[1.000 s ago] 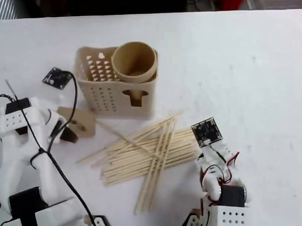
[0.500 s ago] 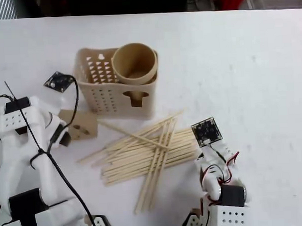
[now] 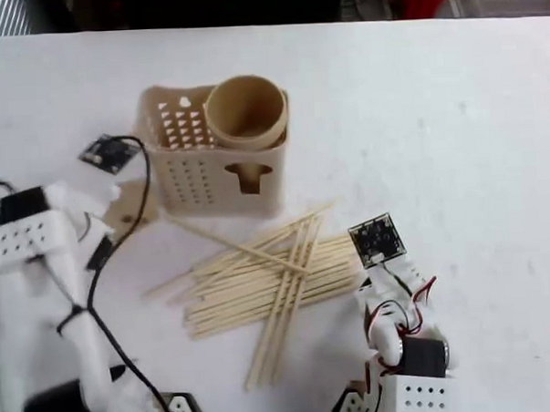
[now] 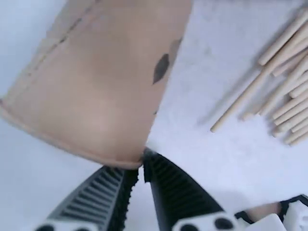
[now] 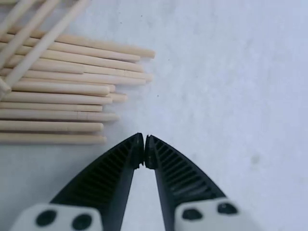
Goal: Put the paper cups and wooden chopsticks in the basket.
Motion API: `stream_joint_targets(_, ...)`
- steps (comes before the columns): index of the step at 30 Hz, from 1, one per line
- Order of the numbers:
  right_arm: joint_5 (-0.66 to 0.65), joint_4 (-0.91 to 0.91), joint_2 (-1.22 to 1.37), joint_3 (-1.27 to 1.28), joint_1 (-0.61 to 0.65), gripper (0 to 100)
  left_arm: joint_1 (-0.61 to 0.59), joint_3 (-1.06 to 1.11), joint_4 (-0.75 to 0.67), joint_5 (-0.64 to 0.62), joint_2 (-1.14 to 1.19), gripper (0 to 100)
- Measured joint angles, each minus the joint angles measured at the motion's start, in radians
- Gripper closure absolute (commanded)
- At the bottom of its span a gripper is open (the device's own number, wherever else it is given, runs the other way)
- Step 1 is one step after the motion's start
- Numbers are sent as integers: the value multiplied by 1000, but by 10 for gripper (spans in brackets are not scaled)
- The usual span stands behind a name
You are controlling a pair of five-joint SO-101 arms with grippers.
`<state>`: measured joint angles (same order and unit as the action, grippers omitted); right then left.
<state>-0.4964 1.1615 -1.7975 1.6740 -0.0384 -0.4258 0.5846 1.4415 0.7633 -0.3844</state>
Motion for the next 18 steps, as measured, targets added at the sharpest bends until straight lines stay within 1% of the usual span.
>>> stream_joint_targets(4,0,0,0,0,0,974,-60,0,6,0,-149,979)
stream_joint_targets(8,0,0,0,0,0,974,-124,-2,46,0,-278,979)
stream_joint_targets(12,0,0,0,0,0,974,-195,-98,84,0,-367,979)
stream_joint_targets(15,0,0,0,0,0,974,-184,-227,135,0,-396,979)
stream_joint_targets(18,0,0,0,0,0,974,-100,-388,209,-2,-402,979)
